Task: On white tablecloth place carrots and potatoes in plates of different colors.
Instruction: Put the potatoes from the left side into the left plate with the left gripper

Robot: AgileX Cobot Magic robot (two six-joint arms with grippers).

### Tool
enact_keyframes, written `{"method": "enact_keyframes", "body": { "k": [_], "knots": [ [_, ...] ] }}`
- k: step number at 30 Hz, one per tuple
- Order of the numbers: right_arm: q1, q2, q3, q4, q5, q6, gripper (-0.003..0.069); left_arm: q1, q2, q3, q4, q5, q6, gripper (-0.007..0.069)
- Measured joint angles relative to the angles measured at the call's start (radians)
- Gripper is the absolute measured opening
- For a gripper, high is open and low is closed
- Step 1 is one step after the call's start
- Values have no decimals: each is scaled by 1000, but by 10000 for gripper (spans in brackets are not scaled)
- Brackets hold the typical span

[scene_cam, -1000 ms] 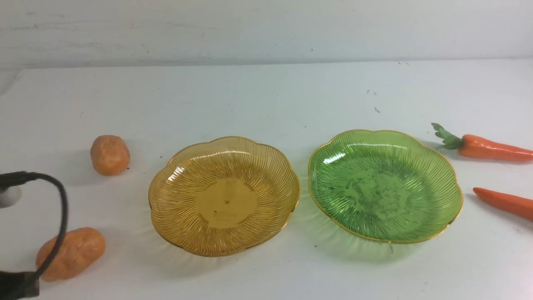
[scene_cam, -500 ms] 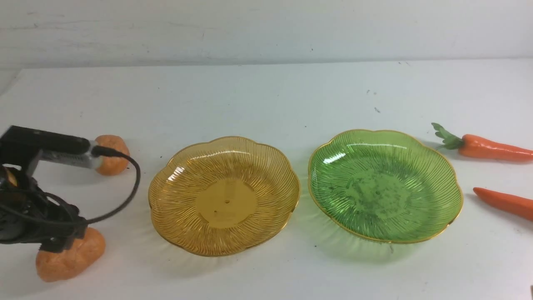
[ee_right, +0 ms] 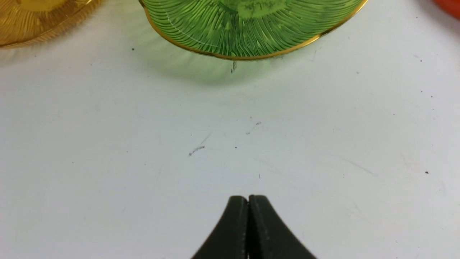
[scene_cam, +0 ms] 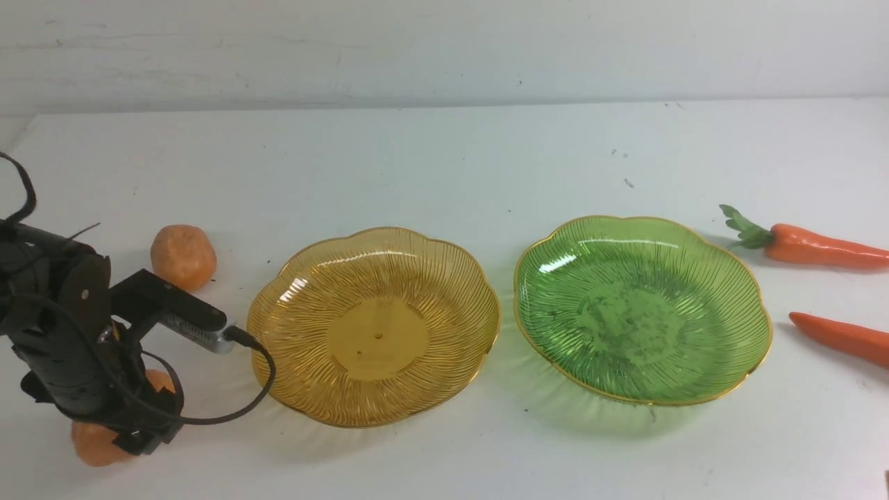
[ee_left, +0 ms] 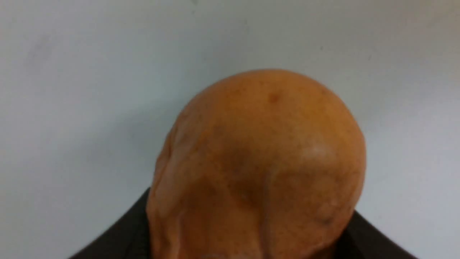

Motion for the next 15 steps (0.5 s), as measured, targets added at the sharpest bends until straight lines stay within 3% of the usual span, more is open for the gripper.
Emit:
{"method": "enact_keyframes", "body": {
  "k": [3, 6, 10, 15],
  "knots": [
    [0, 0, 0, 1, -3, -8, -15, -1, -31, -90, -54, 97, -13, 405],
    [0, 0, 0, 1, -3, -11, -15, -19, -66, -207, -225, 148, -47, 402],
    [0, 0, 0, 1, -4, -12, -15, -118, -54, -283, -464, 16, -43, 404],
    [0, 0, 0, 1, -2, -14, -15, -231, 15, -306, -526, -121, -23, 427]
  ]
}}
